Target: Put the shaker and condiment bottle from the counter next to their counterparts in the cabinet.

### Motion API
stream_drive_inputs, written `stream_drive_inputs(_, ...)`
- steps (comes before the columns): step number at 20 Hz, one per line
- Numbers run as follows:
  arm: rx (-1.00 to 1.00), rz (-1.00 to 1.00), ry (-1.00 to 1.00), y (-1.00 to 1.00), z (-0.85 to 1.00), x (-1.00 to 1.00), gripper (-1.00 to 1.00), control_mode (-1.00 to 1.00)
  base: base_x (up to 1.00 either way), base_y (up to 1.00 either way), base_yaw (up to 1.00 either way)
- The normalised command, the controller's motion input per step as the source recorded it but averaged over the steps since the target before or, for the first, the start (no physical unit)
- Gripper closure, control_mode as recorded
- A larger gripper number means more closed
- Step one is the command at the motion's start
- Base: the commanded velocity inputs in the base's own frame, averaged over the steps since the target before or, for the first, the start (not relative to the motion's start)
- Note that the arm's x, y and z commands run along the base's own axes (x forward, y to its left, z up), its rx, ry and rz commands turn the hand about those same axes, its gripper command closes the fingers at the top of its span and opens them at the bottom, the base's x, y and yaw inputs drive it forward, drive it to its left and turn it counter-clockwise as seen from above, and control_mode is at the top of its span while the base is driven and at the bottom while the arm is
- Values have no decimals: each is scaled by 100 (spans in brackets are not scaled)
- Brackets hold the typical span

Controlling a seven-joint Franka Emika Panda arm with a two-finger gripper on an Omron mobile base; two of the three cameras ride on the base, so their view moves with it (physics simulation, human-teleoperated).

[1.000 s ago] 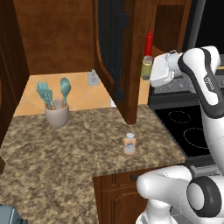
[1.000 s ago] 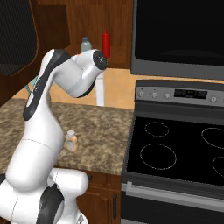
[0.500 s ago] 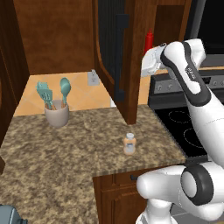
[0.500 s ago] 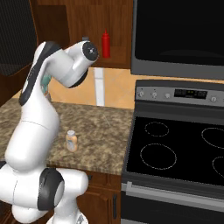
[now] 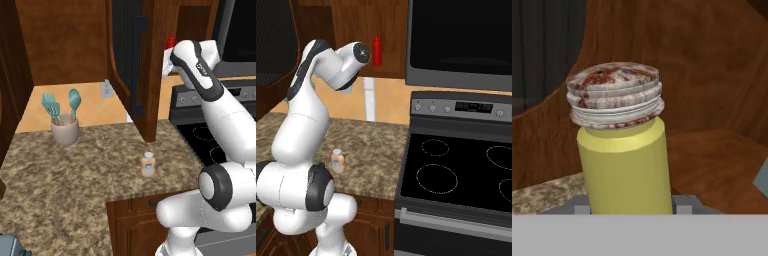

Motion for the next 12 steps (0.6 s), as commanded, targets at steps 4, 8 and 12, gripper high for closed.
stream_drive_inputs(4,0,-4,0,1,1,44,100,-100,0,0,0)
stream_drive_inputs(8,1,-6,0,8,0,39,100,-100,0,0,0)
stream_drive_inputs(12,1,-6,0,19,0,37,100,-100,0,0,0)
